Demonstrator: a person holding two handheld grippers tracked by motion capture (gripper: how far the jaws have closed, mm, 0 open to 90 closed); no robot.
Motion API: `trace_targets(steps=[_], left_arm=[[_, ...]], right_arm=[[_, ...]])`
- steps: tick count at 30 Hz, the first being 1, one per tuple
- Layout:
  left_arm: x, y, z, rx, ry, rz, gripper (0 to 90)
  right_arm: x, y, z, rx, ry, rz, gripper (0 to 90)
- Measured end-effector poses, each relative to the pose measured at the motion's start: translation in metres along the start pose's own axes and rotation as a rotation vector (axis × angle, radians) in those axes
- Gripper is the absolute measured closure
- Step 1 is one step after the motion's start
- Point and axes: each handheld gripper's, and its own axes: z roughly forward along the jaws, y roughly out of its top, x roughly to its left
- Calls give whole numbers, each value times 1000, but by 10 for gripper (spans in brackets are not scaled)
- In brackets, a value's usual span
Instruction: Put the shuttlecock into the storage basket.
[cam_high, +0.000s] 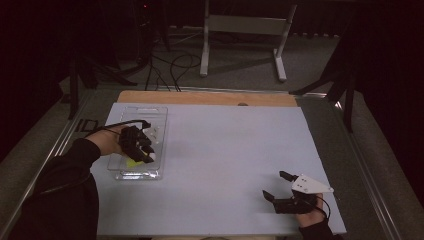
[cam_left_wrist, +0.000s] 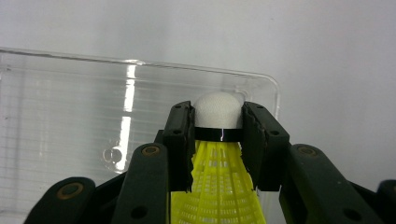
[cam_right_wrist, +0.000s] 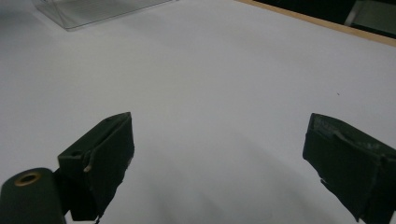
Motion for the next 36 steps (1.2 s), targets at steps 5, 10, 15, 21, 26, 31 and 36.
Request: trace_targets(steps=[5, 10, 15, 21, 26, 31, 36], left_arm=[[3, 1, 9, 13, -15, -30, 655], [9, 0, 16, 30, -34, -99, 655], [11, 2, 22, 33, -56, -127, 655], [13, 5, 28, 45, -71, -139, 654], [14, 5, 29, 59, -78, -150, 653], [16, 4, 26, 52, -78, -190, 593], [13, 5, 23, 51, -56, -221, 287]], right_arm=[[0, 0, 0, 0, 2, -2, 91], [0, 0, 0, -1, 3, -1, 91], [-1, -1, -1, 2, 2, 1, 91], [-1, -1, -1, 5, 3, 4, 91], [-1, -1, -1, 4, 3, 6, 91], [-1, -1, -1, 3, 0, 6, 91], [-1, -1, -1, 3, -4, 5, 91]])
